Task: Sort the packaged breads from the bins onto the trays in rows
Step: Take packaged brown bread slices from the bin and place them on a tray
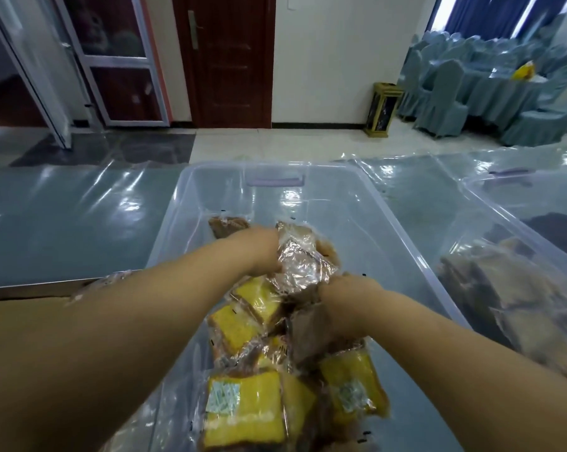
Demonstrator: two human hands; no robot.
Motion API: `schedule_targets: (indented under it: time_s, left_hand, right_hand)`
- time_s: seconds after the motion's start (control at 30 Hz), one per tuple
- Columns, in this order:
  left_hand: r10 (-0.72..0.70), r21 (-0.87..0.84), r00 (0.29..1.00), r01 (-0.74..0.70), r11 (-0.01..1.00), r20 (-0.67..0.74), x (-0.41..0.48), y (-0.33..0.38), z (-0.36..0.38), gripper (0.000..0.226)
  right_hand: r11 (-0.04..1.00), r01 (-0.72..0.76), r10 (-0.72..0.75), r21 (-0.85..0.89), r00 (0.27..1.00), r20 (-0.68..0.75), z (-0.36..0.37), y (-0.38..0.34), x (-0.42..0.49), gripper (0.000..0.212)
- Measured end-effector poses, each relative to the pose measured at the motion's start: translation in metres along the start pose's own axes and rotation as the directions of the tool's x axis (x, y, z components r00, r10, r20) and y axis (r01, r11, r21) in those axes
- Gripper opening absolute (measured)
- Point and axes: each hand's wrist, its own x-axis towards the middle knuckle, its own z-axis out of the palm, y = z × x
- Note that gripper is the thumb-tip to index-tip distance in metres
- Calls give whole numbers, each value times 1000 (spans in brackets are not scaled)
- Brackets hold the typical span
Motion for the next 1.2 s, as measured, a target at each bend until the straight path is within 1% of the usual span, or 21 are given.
schedule_targets:
  time_s: [0.07,0.17,0.23,0.3,0.33,0.4,0.5,0.57,0.6,0.67,0.7,0.77,0.83,0.93,1.0,1.07,1.13,1.2]
  left_hand:
    - [2,-46,1000,-3,999,-9,8,1,8,54]
    - [2,-63,998,-5,998,-57,15,0,19,77]
    - [-9,-48,999,7,999,-53,16,1,20,83]
    - [-34,-106,999,31,994,-25,15,1,18,83]
    - [-44,-134,999,43,990,-9,14,1,16,80]
    - [-55,-148,998,58,987,25,10,1,14,66]
    - [-59,-119,996,68,991,74,3,-7,11,46]
    - [-57,-77,996,63,995,71,-1,-13,7,37]
    - [-57,-78,997,61,995,57,-2,-16,4,36]
    - [-48,-109,999,49,993,12,-3,-22,-6,37]
    - [-43,-98,999,41,994,-20,-3,-25,-11,37]
    - [-51,-15,996,50,999,-74,-3,-32,-21,33]
    - [-72,72,996,76,995,-58,-2,-40,-29,30]
    - [-104,164,994,99,982,25,5,-51,-36,20]
    - [-100,235,994,89,968,36,13,-58,-38,22]
    - [-65,254,998,60,965,10,24,-64,-35,24]
    - [-33,256,999,32,966,0,34,-68,-31,26]
    - [-19,288,1000,11,957,24,43,-73,-27,28]
  right_hand:
    - [1000,-24,24,-13,999,33,0,0,5,42]
    - [999,-37,38,-11,998,54,-3,0,7,44]
    - [999,-47,46,24,998,43,-7,1,4,47]
    - [999,-44,44,18,999,29,-9,3,1,47]
    - [999,-40,40,-2,999,16,-9,4,0,45]
    - [999,-45,45,-10,999,-11,-9,6,0,45]
    - [996,-46,49,77,998,-40,-12,12,-1,51]
    - [991,-43,51,128,997,-63,-18,16,-1,42]
    - [991,-36,47,131,996,-77,-22,18,-1,38]
    - [992,-30,45,125,992,-115,-31,21,2,35]
    - [991,-36,53,127,989,-136,-36,23,4,34]
    - [990,-54,78,129,979,-190,-46,28,13,32]
    - [990,-58,88,131,968,-235,-55,33,28,29]
    - [988,-8,48,152,964,-260,-64,36,56,29]
    - [985,21,25,169,963,-268,-66,37,77,29]
    - [986,25,21,162,961,-277,-64,39,97,26]
    - [983,3,47,184,962,-268,-61,39,113,27]
    - [966,-24,85,259,970,-226,-56,39,126,30]
